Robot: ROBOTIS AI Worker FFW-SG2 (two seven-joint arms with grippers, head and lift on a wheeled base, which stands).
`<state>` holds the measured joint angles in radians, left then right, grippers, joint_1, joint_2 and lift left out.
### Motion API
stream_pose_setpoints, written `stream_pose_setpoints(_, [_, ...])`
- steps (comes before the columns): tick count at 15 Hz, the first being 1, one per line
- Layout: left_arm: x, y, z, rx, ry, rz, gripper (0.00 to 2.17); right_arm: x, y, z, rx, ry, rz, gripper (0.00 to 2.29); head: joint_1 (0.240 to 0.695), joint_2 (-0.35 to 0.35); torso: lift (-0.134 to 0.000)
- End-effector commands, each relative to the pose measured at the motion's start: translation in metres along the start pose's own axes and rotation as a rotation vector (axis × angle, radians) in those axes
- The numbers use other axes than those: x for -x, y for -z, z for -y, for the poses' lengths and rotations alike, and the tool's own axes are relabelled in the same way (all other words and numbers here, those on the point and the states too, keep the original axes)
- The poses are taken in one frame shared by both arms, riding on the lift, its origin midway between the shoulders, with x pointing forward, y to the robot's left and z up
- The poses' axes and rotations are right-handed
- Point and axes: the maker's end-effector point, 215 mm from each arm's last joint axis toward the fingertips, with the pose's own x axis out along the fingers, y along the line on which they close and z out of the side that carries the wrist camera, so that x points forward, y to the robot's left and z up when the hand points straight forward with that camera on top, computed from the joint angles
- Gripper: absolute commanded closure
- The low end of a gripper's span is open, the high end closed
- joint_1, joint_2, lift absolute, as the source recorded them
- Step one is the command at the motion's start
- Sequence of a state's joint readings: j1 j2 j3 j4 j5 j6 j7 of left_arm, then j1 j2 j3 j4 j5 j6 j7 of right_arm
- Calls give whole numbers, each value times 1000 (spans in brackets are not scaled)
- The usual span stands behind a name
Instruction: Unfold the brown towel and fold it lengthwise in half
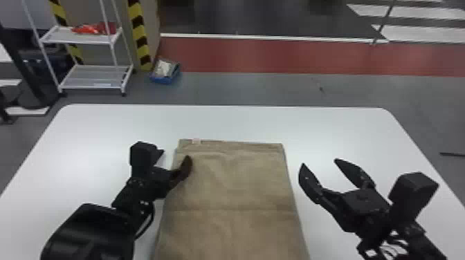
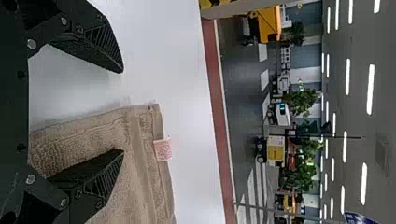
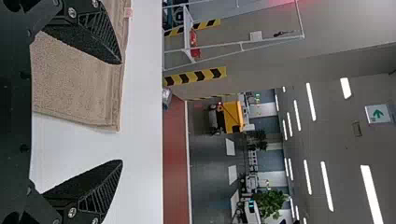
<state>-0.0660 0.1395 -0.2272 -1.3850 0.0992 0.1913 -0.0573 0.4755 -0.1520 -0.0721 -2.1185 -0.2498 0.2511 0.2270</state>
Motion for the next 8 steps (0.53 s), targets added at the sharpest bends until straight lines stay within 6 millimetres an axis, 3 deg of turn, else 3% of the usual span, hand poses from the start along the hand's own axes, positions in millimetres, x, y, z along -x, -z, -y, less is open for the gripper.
stream_pose_setpoints(1, [-1,-2,4,1,6,4,397,0,1,0,-1,-1,-3,137,695,-69,-119])
stream_pose_setpoints(3, [-2,-4,5,-1,9,6,620,0,0,0,-1,-1,-1,137,695,-72,-119])
stream_pose_setpoints(6, [-1,-5,1,0,-8,10,1362,-2,0,1,0,0,-3,137,695,-75,-119])
stream_pose_setpoints(8, [0,-7,-3,1,-18,18,1440,-3,1,1,1,0,-4,137,695,-72,-119])
